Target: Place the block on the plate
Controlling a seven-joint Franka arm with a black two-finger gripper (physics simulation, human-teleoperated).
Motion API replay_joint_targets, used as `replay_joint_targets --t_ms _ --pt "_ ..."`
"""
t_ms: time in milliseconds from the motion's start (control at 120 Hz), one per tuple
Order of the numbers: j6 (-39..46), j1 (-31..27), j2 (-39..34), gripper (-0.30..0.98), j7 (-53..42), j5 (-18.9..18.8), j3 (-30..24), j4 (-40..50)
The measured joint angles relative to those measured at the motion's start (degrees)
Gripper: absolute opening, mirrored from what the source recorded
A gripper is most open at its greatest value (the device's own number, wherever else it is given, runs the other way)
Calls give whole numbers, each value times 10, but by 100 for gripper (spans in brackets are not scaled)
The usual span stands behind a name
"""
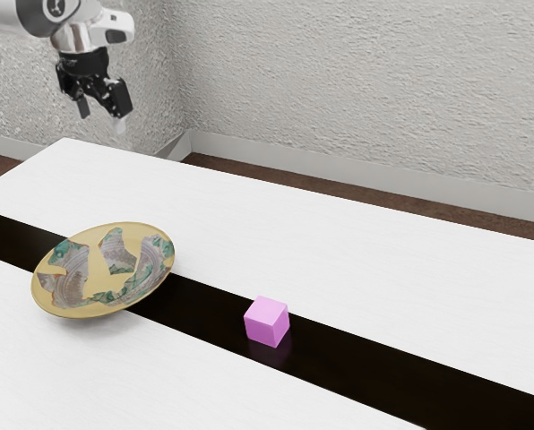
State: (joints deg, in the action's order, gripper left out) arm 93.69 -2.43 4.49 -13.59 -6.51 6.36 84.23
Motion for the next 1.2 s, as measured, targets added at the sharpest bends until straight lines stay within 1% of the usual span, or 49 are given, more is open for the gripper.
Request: replay_joint_targets --t_ms 67,167,325,425,783,925,1083,1200 --pt "-9 6 0 69 -1 3 0 2" --pt "-6 17 6 69 5 27 0 25" --pt "63 84 2 69 20 40 0 136" --pt "112 114 -6 69 37 43 -1 196" --pt "238 178 -1 69 98 59 1 306" --pt "275 202 22 69 121 66 0 318" --pt "305 215 54 69 145 78 -1 317" --pt "321 225 61 69 165 90 -1 318"
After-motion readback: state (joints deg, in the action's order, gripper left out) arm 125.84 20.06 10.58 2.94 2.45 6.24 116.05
